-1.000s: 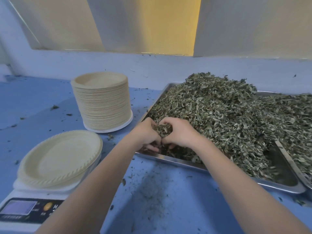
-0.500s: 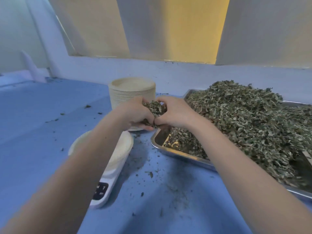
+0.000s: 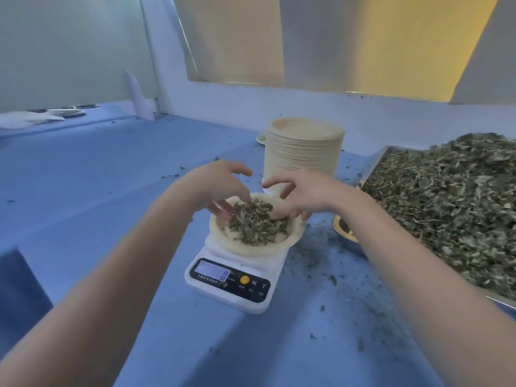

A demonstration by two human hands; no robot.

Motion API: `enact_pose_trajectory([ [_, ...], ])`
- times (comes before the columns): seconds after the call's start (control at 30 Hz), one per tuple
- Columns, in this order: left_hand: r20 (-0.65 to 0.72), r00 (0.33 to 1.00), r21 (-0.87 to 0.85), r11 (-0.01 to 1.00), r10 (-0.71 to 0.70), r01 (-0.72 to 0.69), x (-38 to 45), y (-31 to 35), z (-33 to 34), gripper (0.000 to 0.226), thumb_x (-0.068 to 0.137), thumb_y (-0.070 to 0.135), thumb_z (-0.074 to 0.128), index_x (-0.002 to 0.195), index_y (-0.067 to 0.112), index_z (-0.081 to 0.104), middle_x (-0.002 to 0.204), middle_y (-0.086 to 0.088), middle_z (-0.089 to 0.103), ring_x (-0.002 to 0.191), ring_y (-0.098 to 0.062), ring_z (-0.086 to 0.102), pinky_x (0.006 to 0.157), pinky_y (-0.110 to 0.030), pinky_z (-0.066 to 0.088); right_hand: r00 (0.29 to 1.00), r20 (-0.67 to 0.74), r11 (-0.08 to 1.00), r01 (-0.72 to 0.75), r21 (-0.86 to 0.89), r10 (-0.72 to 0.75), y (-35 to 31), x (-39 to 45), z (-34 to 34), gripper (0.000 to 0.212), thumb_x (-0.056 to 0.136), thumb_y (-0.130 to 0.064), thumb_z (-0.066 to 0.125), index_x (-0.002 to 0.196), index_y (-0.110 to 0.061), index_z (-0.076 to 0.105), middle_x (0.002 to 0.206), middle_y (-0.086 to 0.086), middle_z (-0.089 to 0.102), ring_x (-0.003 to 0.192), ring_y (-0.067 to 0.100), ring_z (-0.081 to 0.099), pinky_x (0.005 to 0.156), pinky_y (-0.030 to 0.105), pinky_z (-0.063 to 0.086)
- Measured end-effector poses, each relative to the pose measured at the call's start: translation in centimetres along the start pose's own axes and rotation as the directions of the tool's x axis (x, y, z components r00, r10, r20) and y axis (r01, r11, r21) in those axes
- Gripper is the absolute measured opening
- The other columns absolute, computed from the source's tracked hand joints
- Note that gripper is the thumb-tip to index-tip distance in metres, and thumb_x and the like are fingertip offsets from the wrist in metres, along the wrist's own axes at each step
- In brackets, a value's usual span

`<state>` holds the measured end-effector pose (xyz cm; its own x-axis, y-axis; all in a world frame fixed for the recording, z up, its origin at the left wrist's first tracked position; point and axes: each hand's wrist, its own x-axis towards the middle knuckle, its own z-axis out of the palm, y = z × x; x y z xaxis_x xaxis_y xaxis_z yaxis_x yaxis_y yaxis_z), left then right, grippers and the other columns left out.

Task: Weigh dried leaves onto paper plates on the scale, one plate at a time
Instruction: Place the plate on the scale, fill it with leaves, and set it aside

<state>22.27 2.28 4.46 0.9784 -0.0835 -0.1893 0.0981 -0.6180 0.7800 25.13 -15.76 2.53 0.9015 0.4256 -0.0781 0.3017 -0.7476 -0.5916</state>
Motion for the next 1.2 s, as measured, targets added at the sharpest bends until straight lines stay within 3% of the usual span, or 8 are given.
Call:
enact_pose_trajectory([
  [0.1,-0.054,0.995,0.001,0.997,0.081,-0.081,0.4,-0.2,-0.1,0.038,0.087,0.009,0.062,0.121,0.026,0.058,0.112,0.002,0.051,0.073,-0.019,0.065,0.055,-0.026,0.057,0.994,-0.11,1.0,0.023,-0.001,-0.023,-0.2,0.0,0.0,0.047,0.078,-0.029,0.076,0.119,-0.041,0.058,0.102,-0.008,0.061,0.056,0.002,0.065,0.052,0.019,0.055],
  [0.2,-0.1,0.984,0.018,0.989,0.146,-0.144,0.7,-0.7,0.3,0.024,0.087,0.008,0.059,0.104,0.024,0.065,0.102,-0.005,0.063,0.071,-0.017,0.061,0.06,-0.027,0.056,0.986,-0.158,0.999,0.05,-0.008,-0.05,-0.5,0.2,0.5,0.037,0.081,-0.024,0.071,0.115,-0.037,0.062,0.096,-0.008,0.066,0.052,-0.001,0.061,0.045,0.014,0.047],
  [0.3,-0.136,0.976,0.0,0.985,0.171,-0.173,0.6,-1.3,0.4,0.019,0.087,0.006,0.058,0.093,0.022,0.067,0.094,-0.008,0.064,0.069,-0.016,0.06,0.061,-0.027,0.056,0.981,-0.184,0.998,0.068,-0.012,-0.069,-1.2,0.3,1.1,0.034,0.08,-0.024,0.07,0.112,-0.034,0.065,0.094,-0.008,0.069,0.057,0.006,0.062,0.047,0.015,0.049],
  [0.47,-0.228,0.955,-0.067,0.975,0.192,-0.212,0.0,-2.5,-0.5,0.019,0.088,0.006,0.058,0.087,0.022,0.068,0.085,-0.005,0.064,0.067,-0.011,0.058,0.052,-0.018,0.05,0.969,-0.226,0.994,0.105,-0.002,-0.103,-1.8,0.8,2.3,0.028,0.081,-0.025,0.07,0.108,-0.032,0.068,0.094,-0.009,0.069,0.059,0.002,0.06,0.054,0.012,0.044],
  [0.63,-0.278,0.938,-0.085,0.968,0.205,-0.237,-0.6,-3.8,-1.0,0.018,0.088,0.008,0.059,0.084,0.023,0.068,0.082,-0.001,0.066,0.069,-0.009,0.058,0.057,-0.022,0.047,0.953,-0.267,0.989,0.144,-0.027,-0.146,-2.4,1.0,3.4,0.021,0.083,-0.026,0.067,0.102,-0.034,0.07,0.091,-0.011,0.07,0.068,-0.002,0.058,0.072,0.021,0.048],
  [0.77,-0.286,0.935,-0.108,0.962,0.212,-0.251,-1.0,-4.4,-0.9,0.021,0.084,0.003,0.058,0.085,0.02,0.069,0.079,0.002,0.066,0.067,-0.01,0.057,0.057,-0.021,0.048,0.948,-0.27,0.986,0.16,-0.048,-0.167,-2.9,1.0,3.8,0.019,0.083,-0.029,0.066,0.1,-0.038,0.069,0.087,-0.016,0.067,0.071,-0.007,0.055,0.062,0.009,0.037],
  [0.97,-0.283,0.93,-0.119,0.954,0.233,-0.275,-0.9,-4.1,0.1,0.022,0.081,-0.002,0.059,0.084,0.018,0.068,0.082,-0.001,0.068,0.062,-0.006,0.058,0.048,-0.015,0.044,0.939,-0.301,0.986,0.16,-0.053,-0.168,-2.6,0.8,3.7,0.015,0.082,-0.029,0.067,0.095,-0.035,0.071,0.084,-0.015,0.068,0.068,-0.008,0.055,0.057,0.002,0.036],
  [1.2,-0.251,0.926,-0.117,0.941,0.282,-0.318,0.1,-3.6,1.8,0.02,0.082,0.005,0.063,0.084,0.024,0.069,0.086,0.001,0.07,0.076,-0.013,0.062,0.06,-0.025,0.048,0.944,-0.305,0.992,0.126,-0.017,-0.126,-0.9,-0.7,2.7,0.02,0.084,-0.023,0.067,0.102,-0.027,0.073,0.087,-0.01,0.07,0.067,-0.001,0.056,0.072,0.023,0.048],
])
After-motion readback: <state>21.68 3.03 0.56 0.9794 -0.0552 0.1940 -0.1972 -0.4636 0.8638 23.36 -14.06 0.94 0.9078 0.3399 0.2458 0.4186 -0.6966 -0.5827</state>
